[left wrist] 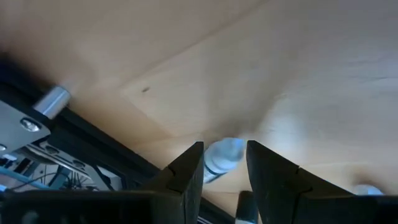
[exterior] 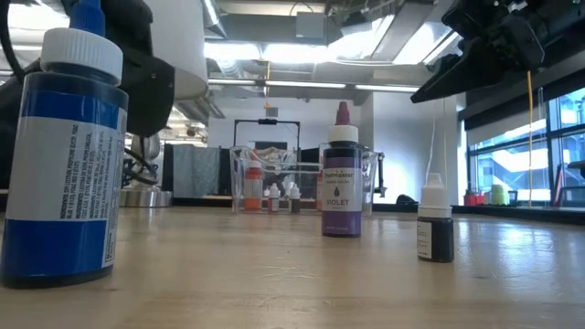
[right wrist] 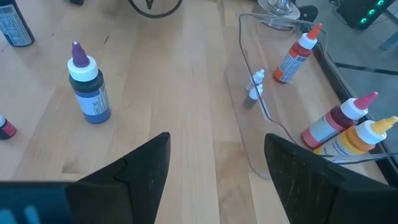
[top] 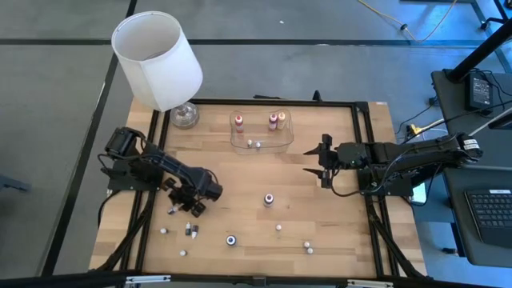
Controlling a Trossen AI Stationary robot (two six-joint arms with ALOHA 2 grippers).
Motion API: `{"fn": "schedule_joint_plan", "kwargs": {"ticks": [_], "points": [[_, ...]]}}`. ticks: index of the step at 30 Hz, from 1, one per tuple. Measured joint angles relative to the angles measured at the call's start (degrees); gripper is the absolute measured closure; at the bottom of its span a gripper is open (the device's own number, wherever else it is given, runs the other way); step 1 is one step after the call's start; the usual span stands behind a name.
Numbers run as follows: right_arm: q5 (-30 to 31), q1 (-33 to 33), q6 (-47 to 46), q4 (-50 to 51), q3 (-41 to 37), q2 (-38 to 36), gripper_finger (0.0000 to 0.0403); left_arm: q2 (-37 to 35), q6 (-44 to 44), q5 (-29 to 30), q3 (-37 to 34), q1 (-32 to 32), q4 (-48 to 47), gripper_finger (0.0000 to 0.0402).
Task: Pick & Place food coloring
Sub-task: Put the top small blue food coloring bottle into the transparent bin
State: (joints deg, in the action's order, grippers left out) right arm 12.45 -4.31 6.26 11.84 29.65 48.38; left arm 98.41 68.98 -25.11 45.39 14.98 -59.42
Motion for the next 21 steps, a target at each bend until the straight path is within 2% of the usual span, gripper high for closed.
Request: {"fn": "schedule_joint_plan", "kwargs": {"ticks": [21], "points": [[0.0,-0.01,0.0,-0.01,0.0,0.0,0.0142,-0.11,0.8,-0.33,-1.99,1.8,2.43,0.0286]]}}
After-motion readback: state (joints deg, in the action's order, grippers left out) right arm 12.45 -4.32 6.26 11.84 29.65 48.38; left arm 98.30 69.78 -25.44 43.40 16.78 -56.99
